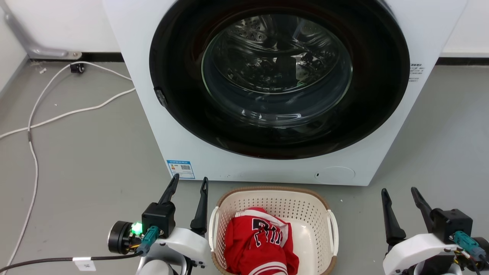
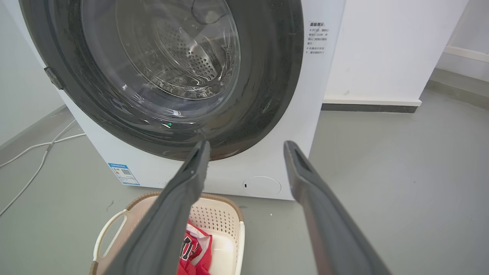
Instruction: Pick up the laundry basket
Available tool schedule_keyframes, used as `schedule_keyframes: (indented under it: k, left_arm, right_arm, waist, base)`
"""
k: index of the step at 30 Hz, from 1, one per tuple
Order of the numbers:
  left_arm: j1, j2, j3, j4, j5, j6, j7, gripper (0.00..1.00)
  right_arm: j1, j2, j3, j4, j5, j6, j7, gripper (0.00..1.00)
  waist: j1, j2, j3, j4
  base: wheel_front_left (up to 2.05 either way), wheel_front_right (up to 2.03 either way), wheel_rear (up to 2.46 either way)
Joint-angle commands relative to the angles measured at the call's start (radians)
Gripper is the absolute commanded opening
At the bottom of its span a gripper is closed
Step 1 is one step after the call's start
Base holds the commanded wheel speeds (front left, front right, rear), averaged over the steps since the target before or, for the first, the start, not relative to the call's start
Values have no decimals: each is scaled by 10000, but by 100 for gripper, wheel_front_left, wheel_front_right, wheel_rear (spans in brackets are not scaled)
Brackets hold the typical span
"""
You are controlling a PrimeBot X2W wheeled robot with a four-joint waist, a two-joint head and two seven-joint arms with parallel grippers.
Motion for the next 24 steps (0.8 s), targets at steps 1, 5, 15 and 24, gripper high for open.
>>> schedule_keyframes:
  k: [1, 5, 15, 24]
  left_arm:
    - [-63, -2, 23, 132, -63, -5, -25, 100]
    - [-143, -21, 9, 775, -249, -88, -25, 100]
    - [-979, -40, 28, 2894, -681, -262, -27, 100]
    - [-2789, 51, 145, 4863, -998, -656, -27, 100]
  right_arm:
    - [-43, -5, -28, 125, 39, -3, 42, 100]
    - [-61, -4, -94, 645, -89, -3, 13, 100]
    - [-926, -3, 52, 2366, 118, -3, -191, 100]
    - [-2576, -2, 453, 4056, 378, -3, -648, 100]
  waist:
    - [0, 0, 127, -21]
    - [0, 0, 501, -62]
    - [0, 0, 2224, -393]
    - [0, 0, 4080, -665]
  base:
    - [0, 0, 0]
    - [0, 0, 0]
    - [0, 0, 0]
    - [0, 0, 0]
